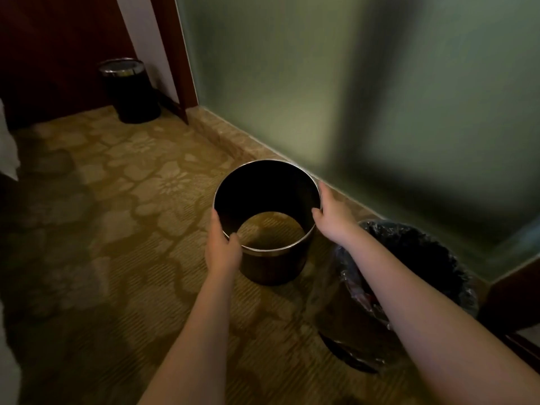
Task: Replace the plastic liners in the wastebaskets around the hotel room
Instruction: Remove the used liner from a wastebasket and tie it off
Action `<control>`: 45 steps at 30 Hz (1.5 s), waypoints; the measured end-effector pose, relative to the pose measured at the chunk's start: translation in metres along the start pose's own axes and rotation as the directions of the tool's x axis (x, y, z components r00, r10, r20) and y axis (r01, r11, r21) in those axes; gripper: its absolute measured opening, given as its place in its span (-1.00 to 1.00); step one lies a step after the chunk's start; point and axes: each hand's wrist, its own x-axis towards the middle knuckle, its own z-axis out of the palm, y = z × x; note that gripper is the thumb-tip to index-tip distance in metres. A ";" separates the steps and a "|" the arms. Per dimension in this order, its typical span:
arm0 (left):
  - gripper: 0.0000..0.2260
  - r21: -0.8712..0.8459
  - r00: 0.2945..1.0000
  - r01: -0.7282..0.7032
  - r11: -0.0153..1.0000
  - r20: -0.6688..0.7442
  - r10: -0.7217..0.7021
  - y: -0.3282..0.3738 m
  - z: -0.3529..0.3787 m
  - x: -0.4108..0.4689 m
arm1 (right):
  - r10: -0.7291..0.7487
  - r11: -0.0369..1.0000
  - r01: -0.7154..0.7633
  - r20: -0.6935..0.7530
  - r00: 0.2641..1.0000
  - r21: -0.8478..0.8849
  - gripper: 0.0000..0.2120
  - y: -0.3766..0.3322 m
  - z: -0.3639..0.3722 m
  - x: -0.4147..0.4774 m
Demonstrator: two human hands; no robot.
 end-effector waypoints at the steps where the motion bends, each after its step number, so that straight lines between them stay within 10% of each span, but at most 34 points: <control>1: -0.36 0.036 0.999 0.003 0.999 0.044 -0.004 -0.004 0.002 0.004 | 0.021 0.999 -0.020 0.021 1.000 -0.033 -0.35 0.000 0.004 0.003; 12: -0.41 0.440 0.993 -0.094 0.893 0.104 0.053 0.007 0.019 0.001 | -0.020 0.960 0.028 0.031 0.999 -0.278 -0.39 0.008 0.016 -0.004; 17: -0.49 0.359 0.962 -0.271 0.893 0.080 0.260 0.050 0.038 -0.021 | -0.155 0.970 0.117 -0.175 0.972 -0.213 -0.47 0.024 -0.014 -0.039; 27: -0.73 0.061 0.500 -0.847 0.528 0.429 0.753 0.098 0.100 -0.101 | -0.180 0.983 0.163 -0.274 0.945 -0.083 -0.75 0.116 -0.077 -0.157; 33: -0.50 0.067 0.345 -0.905 0.421 0.695 0.631 0.064 0.112 -0.125 | -0.362 0.896 0.361 0.044 0.931 -0.257 -0.51 0.164 -0.064 -0.197; 37: -0.40 0.106 0.247 -0.957 0.271 0.788 0.564 0.049 0.110 -0.130 | -0.559 0.754 0.499 -0.020 0.829 -0.427 -0.66 0.181 -0.054 -0.199; 41: -0.56 0.202 0.180 -0.979 -0.003 0.878 0.445 0.041 0.112 -0.137 | -0.661 0.639 0.567 0.005 0.750 -0.520 -0.73 0.183 -0.054 -0.196; 45: -0.69 0.182 0.146 -0.982 -0.041 0.889 0.434 0.048 0.118 -0.148 | -0.655 0.654 0.575 0.013 0.756 -0.493 -0.78 0.192 -0.060 -0.202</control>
